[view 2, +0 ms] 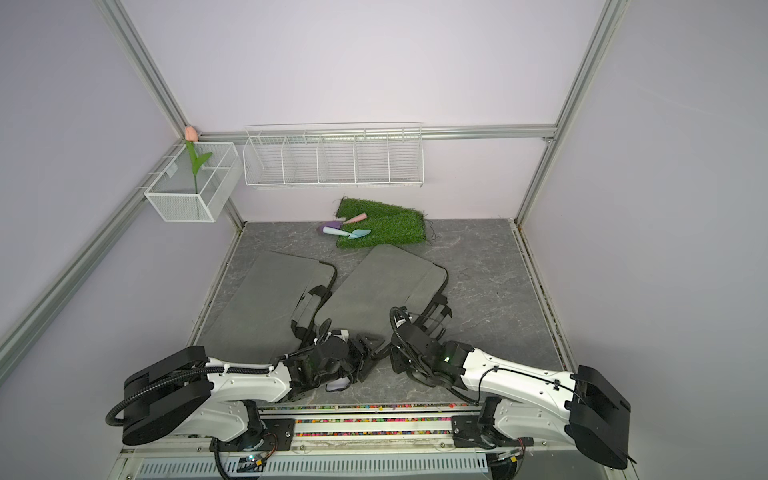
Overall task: Put the mouse into the laptop bag
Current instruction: Unzip the zipper on the zippered laptop bag.
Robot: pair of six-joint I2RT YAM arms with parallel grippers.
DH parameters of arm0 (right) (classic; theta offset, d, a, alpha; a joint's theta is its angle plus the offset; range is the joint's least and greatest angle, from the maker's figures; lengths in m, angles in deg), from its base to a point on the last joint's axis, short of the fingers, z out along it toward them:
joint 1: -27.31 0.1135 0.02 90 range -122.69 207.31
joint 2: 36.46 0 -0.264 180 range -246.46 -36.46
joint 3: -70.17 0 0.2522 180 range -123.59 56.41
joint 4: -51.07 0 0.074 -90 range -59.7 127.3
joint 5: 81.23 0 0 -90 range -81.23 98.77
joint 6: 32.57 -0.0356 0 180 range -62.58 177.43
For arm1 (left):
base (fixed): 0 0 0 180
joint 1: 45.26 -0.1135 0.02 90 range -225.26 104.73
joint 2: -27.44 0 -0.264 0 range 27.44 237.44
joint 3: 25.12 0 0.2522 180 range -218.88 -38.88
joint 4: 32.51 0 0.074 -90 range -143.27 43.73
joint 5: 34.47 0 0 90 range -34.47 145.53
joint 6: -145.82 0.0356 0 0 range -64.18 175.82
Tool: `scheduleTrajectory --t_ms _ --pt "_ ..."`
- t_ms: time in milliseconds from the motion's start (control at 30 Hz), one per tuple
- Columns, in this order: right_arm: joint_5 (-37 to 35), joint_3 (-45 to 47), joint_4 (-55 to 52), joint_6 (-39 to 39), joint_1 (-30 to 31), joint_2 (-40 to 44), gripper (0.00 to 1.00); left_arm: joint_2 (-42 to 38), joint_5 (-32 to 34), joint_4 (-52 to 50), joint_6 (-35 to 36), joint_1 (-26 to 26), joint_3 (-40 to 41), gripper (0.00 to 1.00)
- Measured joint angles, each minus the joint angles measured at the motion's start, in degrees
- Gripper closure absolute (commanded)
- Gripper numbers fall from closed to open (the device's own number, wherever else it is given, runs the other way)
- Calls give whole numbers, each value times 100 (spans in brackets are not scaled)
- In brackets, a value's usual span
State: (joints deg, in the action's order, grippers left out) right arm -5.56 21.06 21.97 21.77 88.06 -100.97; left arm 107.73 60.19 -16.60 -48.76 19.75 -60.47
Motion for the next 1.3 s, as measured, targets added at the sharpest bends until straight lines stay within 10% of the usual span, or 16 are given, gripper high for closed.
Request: scheduleTrajectory --t_ms 267,700,1300 --pt "9 50 57 -35 17 205 94 -297 481 -411 42 33 -9 100" --pt "-22 50 109 -44 -4 179 94 -1447 850 -2240 533 -140 -525 100" --pt "1084 442 846 -125 -1705 -127 94 -1884 468 -3108 1187 -518 -929 100"
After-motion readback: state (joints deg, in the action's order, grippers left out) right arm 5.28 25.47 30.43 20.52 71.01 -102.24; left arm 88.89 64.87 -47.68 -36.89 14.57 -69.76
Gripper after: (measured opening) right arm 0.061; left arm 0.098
